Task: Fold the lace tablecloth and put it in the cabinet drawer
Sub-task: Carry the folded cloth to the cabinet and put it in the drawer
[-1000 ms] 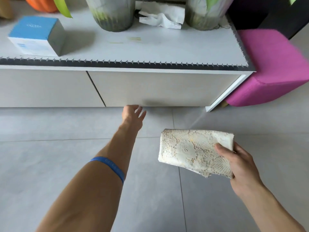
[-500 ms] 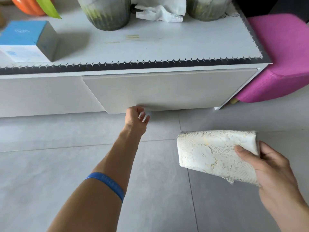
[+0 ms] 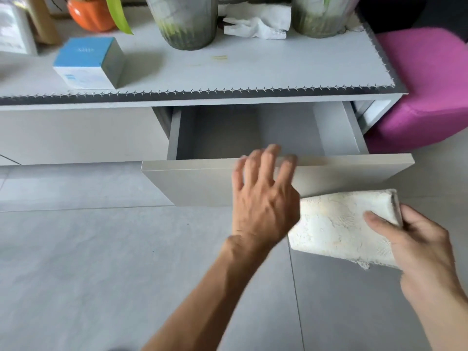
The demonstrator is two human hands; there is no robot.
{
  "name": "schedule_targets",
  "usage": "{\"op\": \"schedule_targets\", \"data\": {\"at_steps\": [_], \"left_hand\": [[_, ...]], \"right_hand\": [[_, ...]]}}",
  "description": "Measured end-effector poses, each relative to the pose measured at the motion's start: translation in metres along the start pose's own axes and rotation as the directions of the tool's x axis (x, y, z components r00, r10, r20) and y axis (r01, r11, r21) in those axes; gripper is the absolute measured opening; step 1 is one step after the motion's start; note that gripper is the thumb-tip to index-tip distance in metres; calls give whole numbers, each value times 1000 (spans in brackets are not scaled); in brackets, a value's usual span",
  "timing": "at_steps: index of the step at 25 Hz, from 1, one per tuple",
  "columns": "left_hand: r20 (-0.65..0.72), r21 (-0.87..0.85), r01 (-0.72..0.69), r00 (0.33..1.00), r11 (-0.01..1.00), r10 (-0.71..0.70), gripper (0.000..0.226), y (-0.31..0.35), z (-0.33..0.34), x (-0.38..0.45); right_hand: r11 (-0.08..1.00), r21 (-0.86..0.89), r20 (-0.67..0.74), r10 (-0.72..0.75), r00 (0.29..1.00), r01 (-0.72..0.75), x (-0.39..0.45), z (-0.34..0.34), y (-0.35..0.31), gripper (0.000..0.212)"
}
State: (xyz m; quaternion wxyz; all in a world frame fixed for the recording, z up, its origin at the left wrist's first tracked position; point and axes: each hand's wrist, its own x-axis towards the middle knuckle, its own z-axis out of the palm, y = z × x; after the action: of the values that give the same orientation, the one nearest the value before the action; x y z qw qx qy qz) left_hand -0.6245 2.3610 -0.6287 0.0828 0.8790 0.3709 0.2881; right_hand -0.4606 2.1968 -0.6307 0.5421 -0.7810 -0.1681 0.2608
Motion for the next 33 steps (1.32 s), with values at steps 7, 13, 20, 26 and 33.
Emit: {"op": "schedule_targets", "data": {"at_steps": [7, 13, 20, 26, 33], "left_hand": [[428, -29, 105, 900, 994, -82, 51, -39, -57, 44], [935, -180, 606, 350, 775, -56, 39, -58, -88, 56], [853, -450, 884, 468, 129, -231, 66, -88, -64, 44], [868, -320, 944, 326, 80, -374, 27, -107, -39, 50], [861, -63, 893, 274, 445, -428, 38, -129, -2, 53]], "right_hand": [[969, 187, 199, -200, 959, 163, -15, -43, -90, 28], [879, 451, 351, -17, 936, -153, 19, -14, -125, 27], [856, 285, 374, 314, 873, -430, 50, 72, -93, 49], [932, -164, 433, 363, 825, -324, 86, 114, -75, 36], [824, -533, 347, 419, 839, -191, 109, 140, -51, 76]]}}
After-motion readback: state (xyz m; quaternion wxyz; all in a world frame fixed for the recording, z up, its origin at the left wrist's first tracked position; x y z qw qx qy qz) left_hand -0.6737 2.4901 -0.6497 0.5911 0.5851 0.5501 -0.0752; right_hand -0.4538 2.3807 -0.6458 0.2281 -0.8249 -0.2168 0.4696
